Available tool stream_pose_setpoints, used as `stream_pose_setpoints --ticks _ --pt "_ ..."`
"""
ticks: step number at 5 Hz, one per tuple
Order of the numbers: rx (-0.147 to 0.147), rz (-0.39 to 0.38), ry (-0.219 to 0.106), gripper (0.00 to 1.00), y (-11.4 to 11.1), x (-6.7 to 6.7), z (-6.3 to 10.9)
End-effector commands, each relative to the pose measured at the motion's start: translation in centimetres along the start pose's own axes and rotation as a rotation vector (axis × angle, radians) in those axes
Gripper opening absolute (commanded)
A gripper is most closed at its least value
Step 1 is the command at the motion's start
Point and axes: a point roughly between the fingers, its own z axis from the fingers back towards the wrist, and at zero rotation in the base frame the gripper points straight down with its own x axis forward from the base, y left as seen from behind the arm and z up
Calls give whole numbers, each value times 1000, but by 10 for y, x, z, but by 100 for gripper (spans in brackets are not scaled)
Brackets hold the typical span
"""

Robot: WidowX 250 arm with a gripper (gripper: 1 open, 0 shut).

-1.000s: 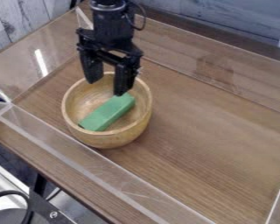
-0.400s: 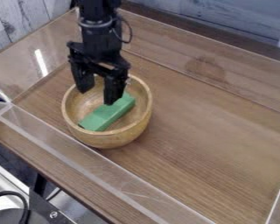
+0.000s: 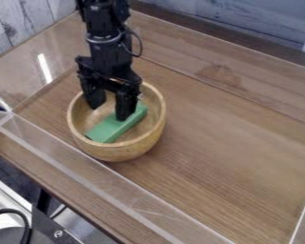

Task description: Remove the green block from inside the brown bowl and put it on the table

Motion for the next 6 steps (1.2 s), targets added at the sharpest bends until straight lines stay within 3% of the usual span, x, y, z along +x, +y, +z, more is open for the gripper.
stream_pose_setpoints --ticks 1,6 --pt "-8 0 -45 100 5 7 6" --pt "-52 -8 -84 100 4 16 13"
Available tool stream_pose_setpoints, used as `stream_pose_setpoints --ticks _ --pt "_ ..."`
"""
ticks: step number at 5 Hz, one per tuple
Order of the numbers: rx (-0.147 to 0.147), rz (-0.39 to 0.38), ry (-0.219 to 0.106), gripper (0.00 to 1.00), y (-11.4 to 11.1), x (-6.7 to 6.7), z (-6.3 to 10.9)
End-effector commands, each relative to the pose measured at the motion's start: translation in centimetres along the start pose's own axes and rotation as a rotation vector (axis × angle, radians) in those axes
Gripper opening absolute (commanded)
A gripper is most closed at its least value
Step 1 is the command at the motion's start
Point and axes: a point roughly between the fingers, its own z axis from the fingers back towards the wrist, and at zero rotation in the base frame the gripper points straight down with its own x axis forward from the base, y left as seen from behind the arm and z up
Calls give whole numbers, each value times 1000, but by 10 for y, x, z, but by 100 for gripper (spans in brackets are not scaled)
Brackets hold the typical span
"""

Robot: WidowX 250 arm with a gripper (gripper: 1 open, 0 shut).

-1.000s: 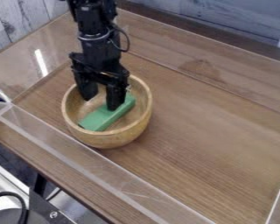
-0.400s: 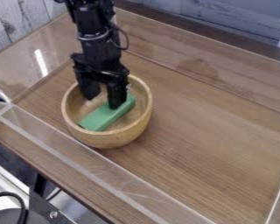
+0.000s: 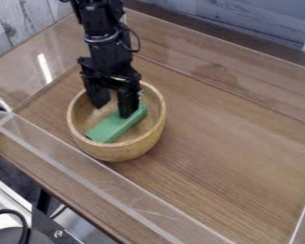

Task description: Remove the green block from inside the brown bowl and put it on the table

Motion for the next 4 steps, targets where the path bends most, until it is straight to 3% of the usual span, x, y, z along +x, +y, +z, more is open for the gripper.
stream_pose_setpoints --ticks 1,4 --pt "17 7 -57 100 5 11 15" --pt "12 8 -63 100 4 12 17"
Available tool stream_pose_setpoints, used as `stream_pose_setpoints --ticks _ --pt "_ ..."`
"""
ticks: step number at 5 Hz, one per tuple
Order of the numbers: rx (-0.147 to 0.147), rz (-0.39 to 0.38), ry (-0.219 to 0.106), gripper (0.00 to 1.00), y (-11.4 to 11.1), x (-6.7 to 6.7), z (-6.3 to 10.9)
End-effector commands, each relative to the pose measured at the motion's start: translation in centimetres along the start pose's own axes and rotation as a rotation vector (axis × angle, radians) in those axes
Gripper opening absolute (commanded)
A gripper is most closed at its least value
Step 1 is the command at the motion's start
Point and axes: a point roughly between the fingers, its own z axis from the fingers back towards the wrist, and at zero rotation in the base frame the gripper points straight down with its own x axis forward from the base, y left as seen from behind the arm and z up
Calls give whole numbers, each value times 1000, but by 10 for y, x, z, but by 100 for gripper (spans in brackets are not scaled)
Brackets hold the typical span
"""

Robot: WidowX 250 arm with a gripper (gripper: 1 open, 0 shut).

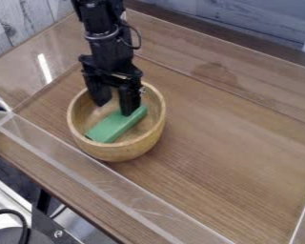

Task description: Remove the green block from inside the brown bowl and put it on the table

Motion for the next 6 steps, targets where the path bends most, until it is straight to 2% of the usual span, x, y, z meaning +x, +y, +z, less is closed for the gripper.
stream_pose_setpoints --ticks 1,4,5,6 --pt "28 6 -39 100 5 11 6" --pt "55 13 12 100 5 14 -19" --pt "57 17 21 0 6 14 -24" --pt "63 17 36 0 6 12 -31"
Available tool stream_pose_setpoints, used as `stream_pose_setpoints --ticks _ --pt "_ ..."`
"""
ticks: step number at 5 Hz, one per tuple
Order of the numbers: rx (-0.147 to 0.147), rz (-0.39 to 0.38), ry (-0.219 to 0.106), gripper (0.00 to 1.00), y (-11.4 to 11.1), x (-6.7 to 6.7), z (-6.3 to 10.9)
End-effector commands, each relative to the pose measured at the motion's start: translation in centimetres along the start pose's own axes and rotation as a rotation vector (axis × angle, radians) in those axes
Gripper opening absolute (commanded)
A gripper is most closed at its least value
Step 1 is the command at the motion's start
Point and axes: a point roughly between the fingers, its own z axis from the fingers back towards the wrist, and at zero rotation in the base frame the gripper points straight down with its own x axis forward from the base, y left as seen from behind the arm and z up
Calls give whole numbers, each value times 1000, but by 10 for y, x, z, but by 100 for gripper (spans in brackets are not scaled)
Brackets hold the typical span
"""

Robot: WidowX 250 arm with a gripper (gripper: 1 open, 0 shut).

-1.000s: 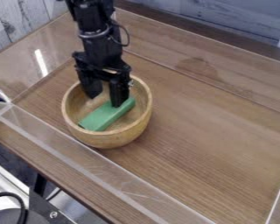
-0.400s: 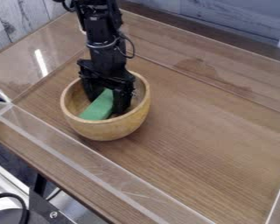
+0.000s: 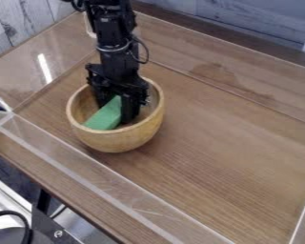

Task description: Remove the green block from inside the brown bowl and put it on the table

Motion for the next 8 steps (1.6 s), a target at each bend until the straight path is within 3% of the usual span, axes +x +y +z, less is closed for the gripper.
stream_pose_setpoints --ticks 1,8 --pt "10 -3 9 0 1 1 -10" --pt "9 -8 92 0 -4 -15 -23"
